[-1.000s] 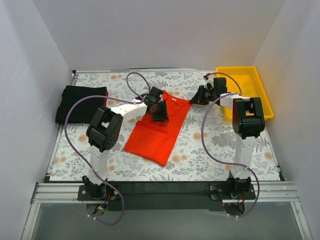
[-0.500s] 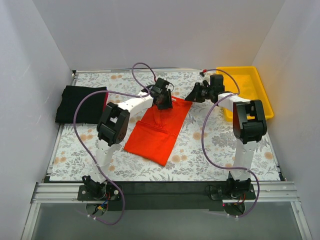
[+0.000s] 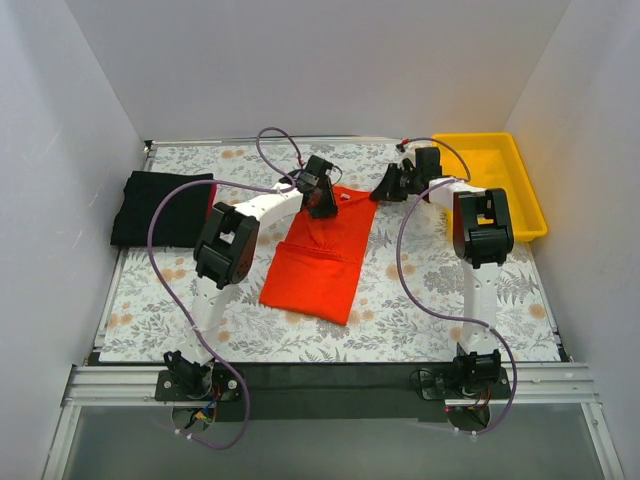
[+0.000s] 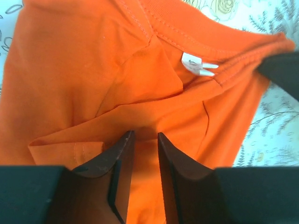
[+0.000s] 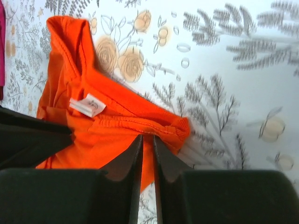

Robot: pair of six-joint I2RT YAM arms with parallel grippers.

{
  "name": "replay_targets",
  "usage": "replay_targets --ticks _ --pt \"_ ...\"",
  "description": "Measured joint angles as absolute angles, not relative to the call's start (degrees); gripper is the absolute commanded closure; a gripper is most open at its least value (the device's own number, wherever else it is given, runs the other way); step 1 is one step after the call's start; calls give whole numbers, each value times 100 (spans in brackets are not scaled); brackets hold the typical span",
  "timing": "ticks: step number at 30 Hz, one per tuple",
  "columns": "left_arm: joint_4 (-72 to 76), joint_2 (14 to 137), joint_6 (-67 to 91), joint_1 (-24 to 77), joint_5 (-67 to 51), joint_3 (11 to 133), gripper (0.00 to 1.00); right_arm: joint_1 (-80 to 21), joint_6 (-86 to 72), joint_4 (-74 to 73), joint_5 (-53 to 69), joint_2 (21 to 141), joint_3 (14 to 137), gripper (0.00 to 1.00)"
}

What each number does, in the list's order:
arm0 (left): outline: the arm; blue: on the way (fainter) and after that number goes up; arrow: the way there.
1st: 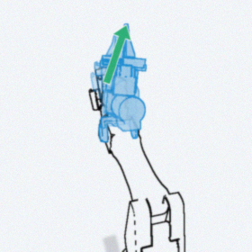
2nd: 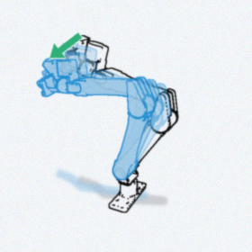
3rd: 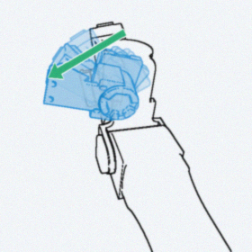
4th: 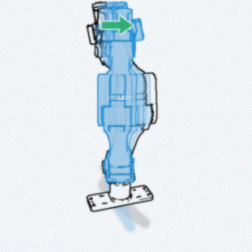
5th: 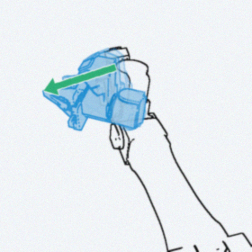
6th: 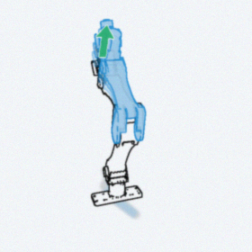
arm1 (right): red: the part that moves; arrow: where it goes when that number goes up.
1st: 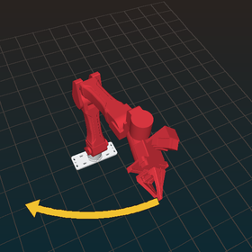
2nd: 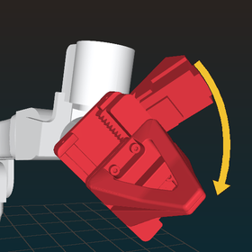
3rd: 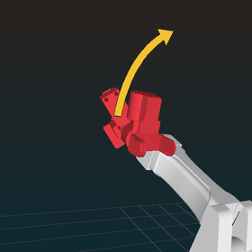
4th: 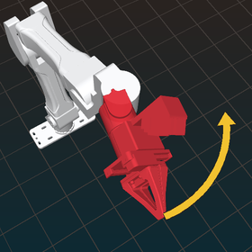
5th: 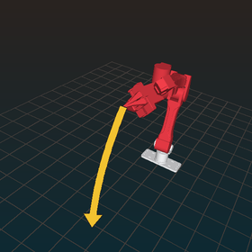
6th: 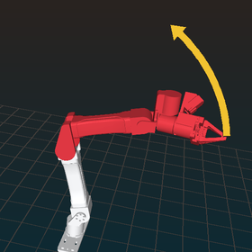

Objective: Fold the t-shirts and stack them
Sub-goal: Fold the tshirt

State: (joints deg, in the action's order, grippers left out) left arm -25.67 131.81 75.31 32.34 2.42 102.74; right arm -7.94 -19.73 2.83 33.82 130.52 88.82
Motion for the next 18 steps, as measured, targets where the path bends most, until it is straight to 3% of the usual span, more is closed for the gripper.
replay_targets --ticks 6,10,18 --pt "-2491 13172 7902 3199 -32 10309 52 -801 -1772 -296 3371 13677 10127 80" --pt "-2650 13043 7953 3194 30 10328 44 -788 -1599 -552 3138 13526 10224 71" --pt "-2980 11264 7872 3122 556 9579 37 -827 -1470 -722 2762 11142 8215 65"
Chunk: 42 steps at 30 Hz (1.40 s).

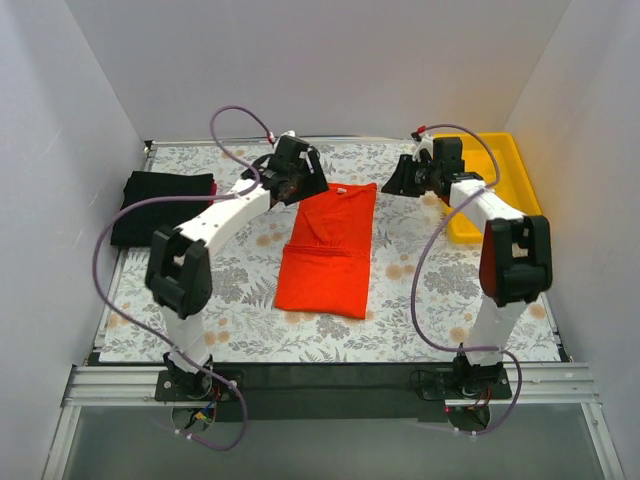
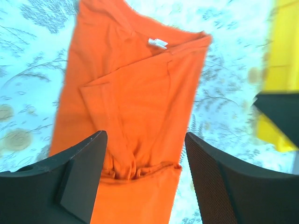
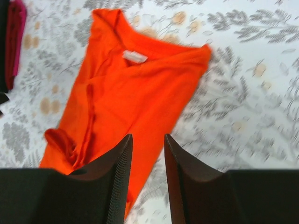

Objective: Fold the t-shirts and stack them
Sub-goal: Fold the tshirt

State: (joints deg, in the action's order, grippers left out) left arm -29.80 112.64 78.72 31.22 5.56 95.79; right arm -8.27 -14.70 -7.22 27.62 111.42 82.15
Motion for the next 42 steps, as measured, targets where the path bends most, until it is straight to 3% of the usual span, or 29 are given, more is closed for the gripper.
replay_targets --ticks 4,9,15,23,33,42 --pt "-2965 9682 7837 3092 661 8311 37 -1081 -1573 -620 2886 9712 6921 64" --pt "-2969 8554 7813 3116 401 6534 43 -1933 -1774 -447 3157 8934 5640 65" --pt "-3214 8506 7795 3194 -141 5004 52 -2886 -1964 -279 3385 8831 4628 65" --pt "-3197 8510 7902 3216 -316 4497 65 -2967 -2018 327 3734 9050 3546 66" --pt "-3046 8265 8084 3201 -427 4165 67 -2987 -1911 506 3898 8654 3301 68" --pt "-3048 8259 8106 3201 -429 4160 67 -4049 -1959 851 4305 9240 4805 73"
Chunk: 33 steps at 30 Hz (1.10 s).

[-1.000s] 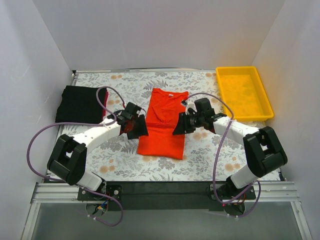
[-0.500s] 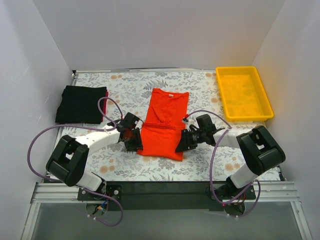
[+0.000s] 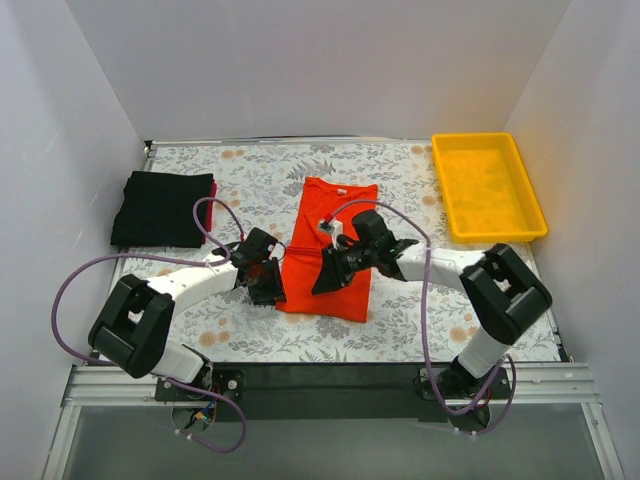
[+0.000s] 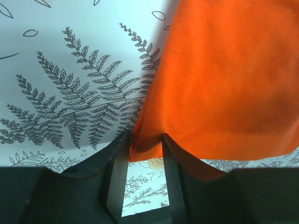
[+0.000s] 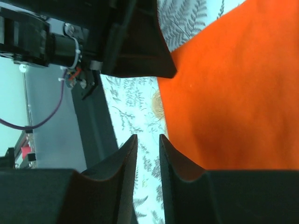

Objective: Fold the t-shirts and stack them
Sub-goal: Fold the tshirt

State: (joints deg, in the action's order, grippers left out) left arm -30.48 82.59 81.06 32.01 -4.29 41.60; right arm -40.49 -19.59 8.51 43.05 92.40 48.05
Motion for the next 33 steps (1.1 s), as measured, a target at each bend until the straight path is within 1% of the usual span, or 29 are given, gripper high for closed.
replay_targets --ticks 3,6,8,10,12,16,18,19,20,23,26,29,32,33 --pt "-3057 8259 8130 3201 -425 4160 67 -4233 -1955 1186 4471 9957 4923 75" --pt "-3074 8248 8149 3201 -412 4160 67 -4254 -1944 1396 4598 10634 4722 75" --pt "-3118 8235 8162 3208 -399 4160 66 -4189 -1984 1719 5026 10840 4604 76" --pt "-3197 8202 8176 3210 -384 4160 63 -4176 -1946 1918 5192 10936 4591 76" --pt "-3323 8143 8193 3210 -344 4160 57 -4167 -1927 2093 5352 11019 4589 76" --pt "-3557 7935 8256 3210 -270 4160 49 -4180 -1811 2106 5205 10792 4458 71" --pt "-3605 7841 8283 3210 -261 4160 48 -4195 -1656 1839 4904 10440 4372 67" --pt "-3607 7832 8291 3210 -261 4160 48 -4202 -1564 1667 4751 10243 4359 61" --pt "-3605 7835 8294 3210 -268 4160 47 -4206 -1459 1479 4593 10016 4362 58" --pt "-3601 7891 8291 3214 -327 4152 47 -4209 -1028 858 4047 9378 4449 55" --pt "-3599 8020 8278 3271 -381 4152 48 -4213 -633 217 3446 8899 4525 54" --pt "-3581 8112 8270 3304 -423 4167 57 -4250 -274 -456 2781 8536 4525 54" --pt "-3559 8202 8252 3326 -460 4202 62 -4410 -16 -941 2185 8331 4521 55" --pt "-3551 8243 8252 3341 -480 4224 66 -4501 56 -1081 1973 8283 4519 55"
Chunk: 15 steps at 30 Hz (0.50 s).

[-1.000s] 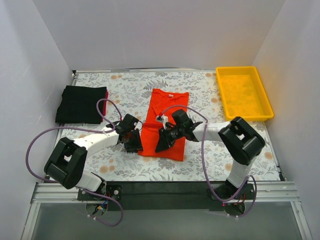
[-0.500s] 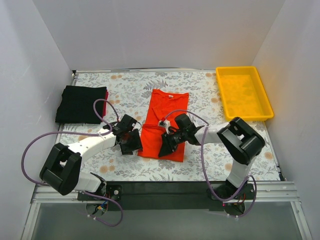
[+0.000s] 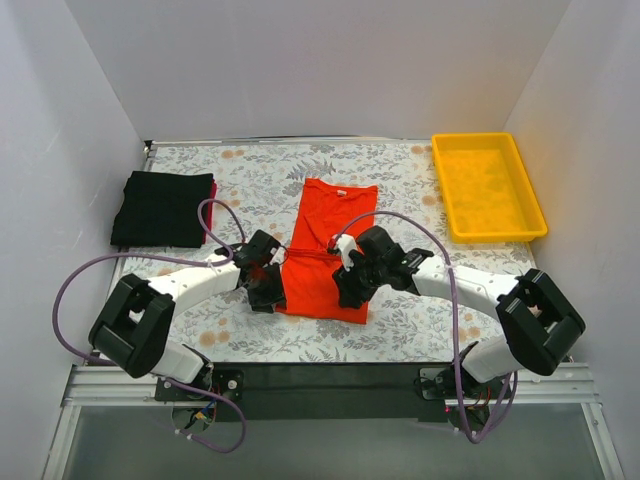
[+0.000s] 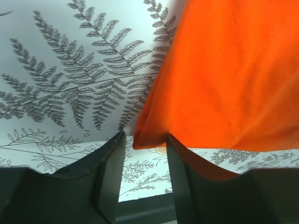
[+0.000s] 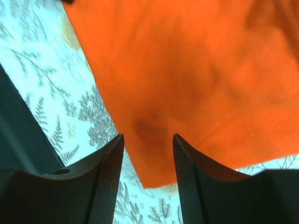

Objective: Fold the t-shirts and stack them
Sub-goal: Fold the tshirt

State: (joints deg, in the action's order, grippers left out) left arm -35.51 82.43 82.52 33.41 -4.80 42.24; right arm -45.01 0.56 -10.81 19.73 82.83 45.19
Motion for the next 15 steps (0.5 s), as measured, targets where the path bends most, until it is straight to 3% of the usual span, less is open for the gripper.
replay_targets --ticks 8,15 --pt "-3494 8517 8224 3439 -609 4366 92 -5376 368 -1776 744 8195 4506 55" --pt "-3457 8532 8208 3463 -639 4368 96 -5835 373 -2185 -25 8274 4512 55"
